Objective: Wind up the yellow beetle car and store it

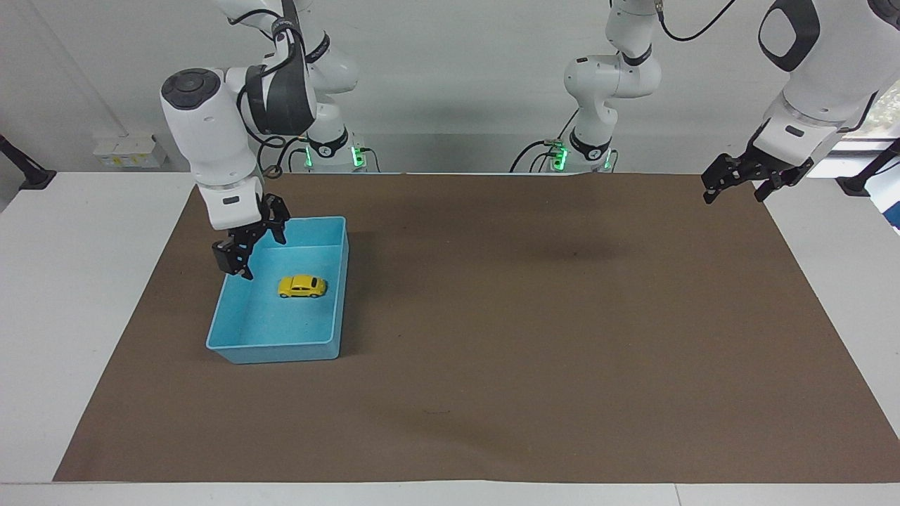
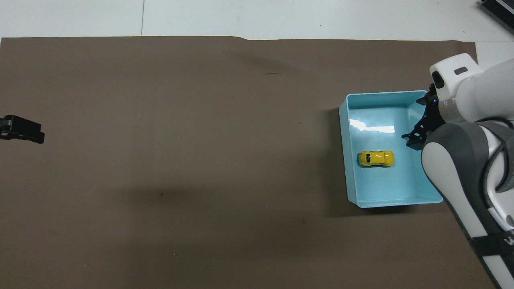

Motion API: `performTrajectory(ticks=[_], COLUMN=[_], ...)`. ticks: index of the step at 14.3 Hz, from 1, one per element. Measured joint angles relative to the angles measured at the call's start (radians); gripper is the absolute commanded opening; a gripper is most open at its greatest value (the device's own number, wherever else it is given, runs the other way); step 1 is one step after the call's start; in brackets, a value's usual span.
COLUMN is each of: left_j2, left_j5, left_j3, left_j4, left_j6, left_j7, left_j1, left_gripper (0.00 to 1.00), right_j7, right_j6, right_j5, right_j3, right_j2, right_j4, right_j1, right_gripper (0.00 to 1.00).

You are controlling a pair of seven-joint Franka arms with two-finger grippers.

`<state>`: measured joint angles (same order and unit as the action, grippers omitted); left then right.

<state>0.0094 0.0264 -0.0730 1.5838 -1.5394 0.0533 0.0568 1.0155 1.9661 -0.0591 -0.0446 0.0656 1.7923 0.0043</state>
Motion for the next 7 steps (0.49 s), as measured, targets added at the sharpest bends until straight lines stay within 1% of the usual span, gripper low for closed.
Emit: performTrajectory(ticks=[3, 5, 7], left_j2=[0.000, 0.000, 0.000], left_j5=[0.000, 0.000, 0.000], left_j3=[0.000, 0.000, 0.000], left_j4=[0.000, 0.000, 0.000], left_j6=[0.000, 0.000, 0.000], left_j7=[0.000, 0.000, 0.000], left_j1=[0.000, 0.000, 0.000], left_gripper=[1.00, 1.00, 1.00], right_j7=[-0.055, -0.118, -0.227], right_j6=[-0.012, -0.060, -0.130], right_j5=[0.001, 0.001, 0.001], right_j3=[0.008, 0.008, 0.008], right_j2=[-0.031, -0.037, -0.039], right_j4=[-0.010, -0.046, -0.103], right_j1=[-0.007, -0.006, -0.004], right_gripper=[1.00, 1.00, 1.00])
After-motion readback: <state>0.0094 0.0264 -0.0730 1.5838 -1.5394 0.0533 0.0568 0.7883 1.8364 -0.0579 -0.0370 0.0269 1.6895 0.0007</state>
